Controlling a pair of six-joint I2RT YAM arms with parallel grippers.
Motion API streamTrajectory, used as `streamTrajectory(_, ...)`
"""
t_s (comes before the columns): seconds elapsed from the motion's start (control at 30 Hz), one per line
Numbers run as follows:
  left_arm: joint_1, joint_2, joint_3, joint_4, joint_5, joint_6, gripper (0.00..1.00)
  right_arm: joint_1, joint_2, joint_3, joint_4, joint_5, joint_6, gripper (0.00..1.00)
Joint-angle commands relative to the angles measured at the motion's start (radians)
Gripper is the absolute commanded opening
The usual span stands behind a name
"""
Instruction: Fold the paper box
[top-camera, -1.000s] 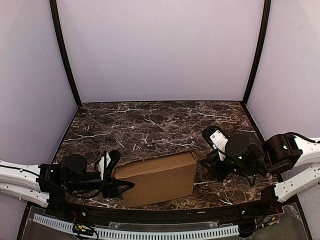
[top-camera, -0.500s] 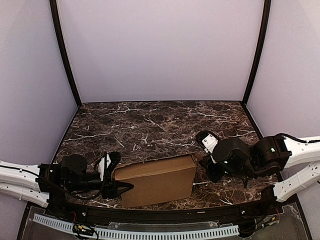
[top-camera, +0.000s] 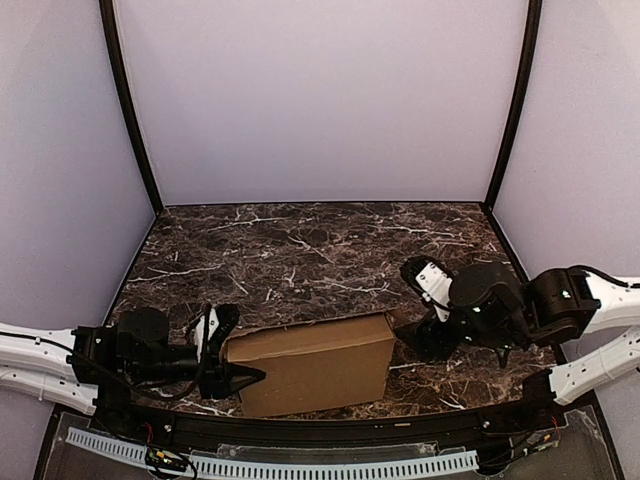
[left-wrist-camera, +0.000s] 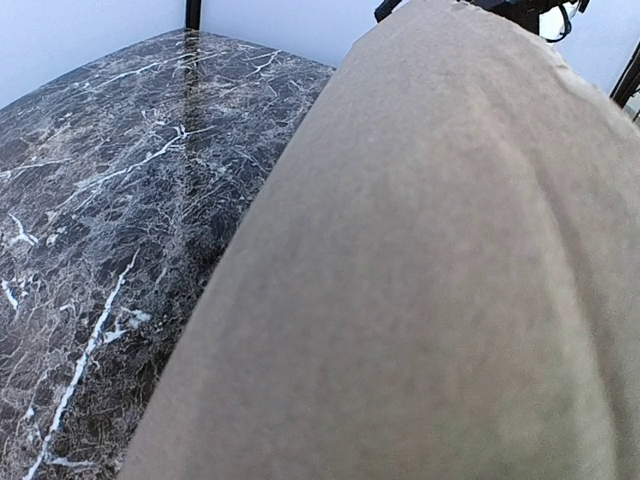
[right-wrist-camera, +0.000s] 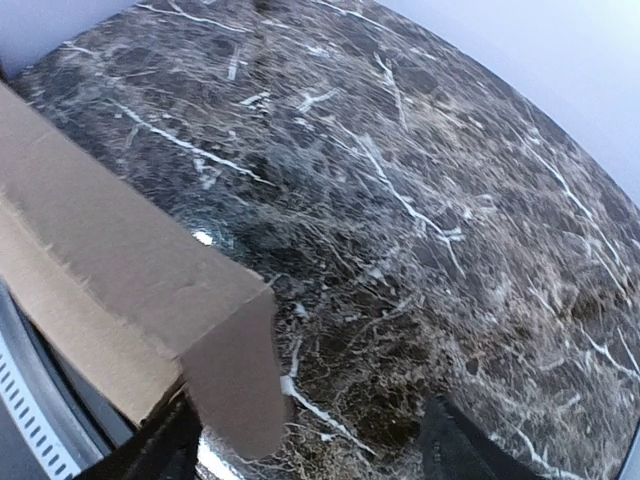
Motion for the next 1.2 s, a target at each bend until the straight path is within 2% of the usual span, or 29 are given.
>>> streamTrajectory(0.0,0.007,-0.033,0.064,-0.031,0.032,-0.002,0.27,0.004,-0.174,-0.055,0.054,-0.178,-0.065,0.85)
streamTrajectory(0.07,0.007,-0.052,0.072,-0.071,0.05,-0.004,0.27,0.005,-0.261,-0.094,0.066,-0.283,-0.081,0.95)
streamTrajectory(0.13,0.007,-0.078,0.083,-0.097,0.076,-0.005,0.27,0.005,-0.331,-0.133,0.09,-0.404,-0.103,0.99)
streamTrajectory(0.2,0.007,-0.103,0.097,-0.117,0.107,-0.007,0.27,0.004,-0.374,-0.173,0.137,-0.485,-0.114,0.99)
streamTrajectory(0.3,0.007,-0.122,0.124,-0.122,0.185,-0.013,0.27,0.004,-0.398,-0.229,0.218,-0.521,-0.118,0.99)
streamTrajectory(0.53,0.007,-0.098,0.162,-0.077,0.342,-0.045,0.26,0.004,-0.319,-0.242,0.404,-0.573,-0.172,0.98)
streamTrajectory(0.83,0.007,-0.091,0.176,-0.034,0.376,-0.048,0.26,0.005,-0.331,-0.302,0.656,-0.73,-0.158,0.99)
streamTrajectory(0.93,0.007,-0.093,0.177,-0.011,0.361,-0.046,0.26,0.005,-0.337,-0.312,0.701,-0.746,-0.141,0.93)
streamTrajectory(1.0,0.007,-0.095,0.173,0.007,0.348,-0.047,0.26,0.004,-0.332,-0.307,0.696,-0.744,-0.135,0.86)
streamTrajectory(1.17,0.006,-0.095,0.17,0.04,0.315,-0.057,0.29,0.004,-0.327,-0.294,0.683,-0.722,-0.117,0.57)
